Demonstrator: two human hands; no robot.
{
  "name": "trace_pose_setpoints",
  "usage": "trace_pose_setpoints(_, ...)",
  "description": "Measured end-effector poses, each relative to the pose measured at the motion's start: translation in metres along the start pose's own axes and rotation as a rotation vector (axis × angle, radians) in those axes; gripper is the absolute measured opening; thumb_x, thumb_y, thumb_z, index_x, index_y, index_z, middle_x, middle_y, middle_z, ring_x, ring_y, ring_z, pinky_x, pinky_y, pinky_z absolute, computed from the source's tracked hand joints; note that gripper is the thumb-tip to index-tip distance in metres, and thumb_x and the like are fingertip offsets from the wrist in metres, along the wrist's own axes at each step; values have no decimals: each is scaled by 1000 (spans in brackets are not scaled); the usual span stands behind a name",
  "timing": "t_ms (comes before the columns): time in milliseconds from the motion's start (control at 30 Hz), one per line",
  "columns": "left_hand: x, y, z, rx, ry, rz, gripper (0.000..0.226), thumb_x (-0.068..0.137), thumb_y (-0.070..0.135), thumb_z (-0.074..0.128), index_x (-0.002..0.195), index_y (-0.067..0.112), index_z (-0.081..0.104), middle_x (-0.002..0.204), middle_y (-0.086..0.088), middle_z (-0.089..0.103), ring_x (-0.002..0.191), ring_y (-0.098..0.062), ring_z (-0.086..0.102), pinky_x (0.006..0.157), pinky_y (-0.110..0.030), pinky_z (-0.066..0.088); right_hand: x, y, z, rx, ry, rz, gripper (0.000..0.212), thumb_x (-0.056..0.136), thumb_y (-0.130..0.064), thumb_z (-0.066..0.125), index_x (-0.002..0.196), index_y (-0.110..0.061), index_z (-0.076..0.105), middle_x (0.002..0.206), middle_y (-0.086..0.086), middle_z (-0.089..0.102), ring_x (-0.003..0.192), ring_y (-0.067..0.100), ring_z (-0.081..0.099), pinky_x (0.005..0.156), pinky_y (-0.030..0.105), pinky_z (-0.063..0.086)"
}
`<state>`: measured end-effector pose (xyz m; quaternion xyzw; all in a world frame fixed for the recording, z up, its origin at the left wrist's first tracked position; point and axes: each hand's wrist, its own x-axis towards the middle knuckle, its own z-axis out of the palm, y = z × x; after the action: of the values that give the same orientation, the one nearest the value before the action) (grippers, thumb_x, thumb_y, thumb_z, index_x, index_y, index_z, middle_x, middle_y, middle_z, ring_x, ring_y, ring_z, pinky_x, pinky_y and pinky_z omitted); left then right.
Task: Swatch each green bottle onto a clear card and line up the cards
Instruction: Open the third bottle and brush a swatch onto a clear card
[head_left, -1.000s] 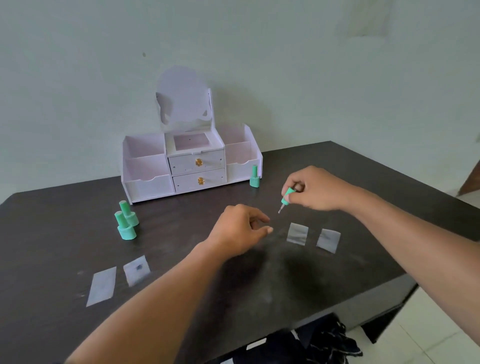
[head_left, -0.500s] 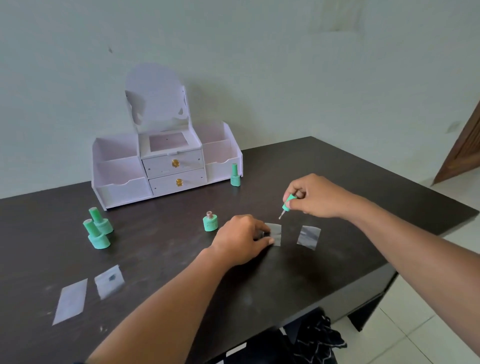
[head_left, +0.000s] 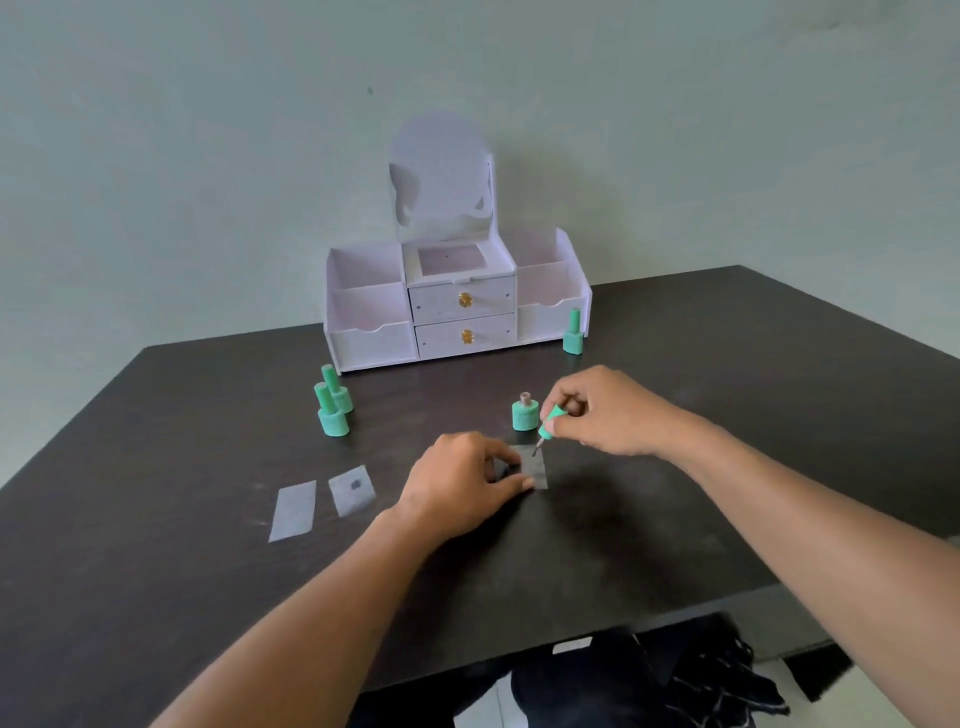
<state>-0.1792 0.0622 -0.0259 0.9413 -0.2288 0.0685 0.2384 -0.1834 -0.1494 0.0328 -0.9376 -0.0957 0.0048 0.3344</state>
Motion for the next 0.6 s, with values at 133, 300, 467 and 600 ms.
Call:
trace_pose_setpoints(133,-1,0,0,-18,10,2,38,81,58,71,110,35,73,77,16,53,71,-8,54,65,-27,48,5,-5,11,-33,-10,-16,3,85,-23,76,87,-26,76,72,-6,67,64,5,54,64,24,42)
trace_pose_setpoints(300,0,-1,1,-34,14,0,39,80,59,71,109,34,74,76,14,56,70,-8,54,64,-27,48,2,-2,16,-77,-42,16,15,85,-20,73,78,-34,72,66,-12,59,60,3,53,59,18,38)
trace_pose_setpoints(467,-1,-2,0,-33,8,3,39,80,58,71,110,33,74,77,15,54,72,-8,53,66,-27,47,3,-4,10,-84,-5,26,13,83,-19,73,78,-31,73,64,-12,61,56,0,54,56,15,37)
trace_pose_setpoints(600,-4,-7,-8,-1,-7,13,39,80,59,71,109,33,74,78,16,53,75,-7,53,66,-26,45,8,-17,3,-39,32,-15,9,84,-15,72,83,-24,75,63,-15,62,53,-4,54,52,10,37)
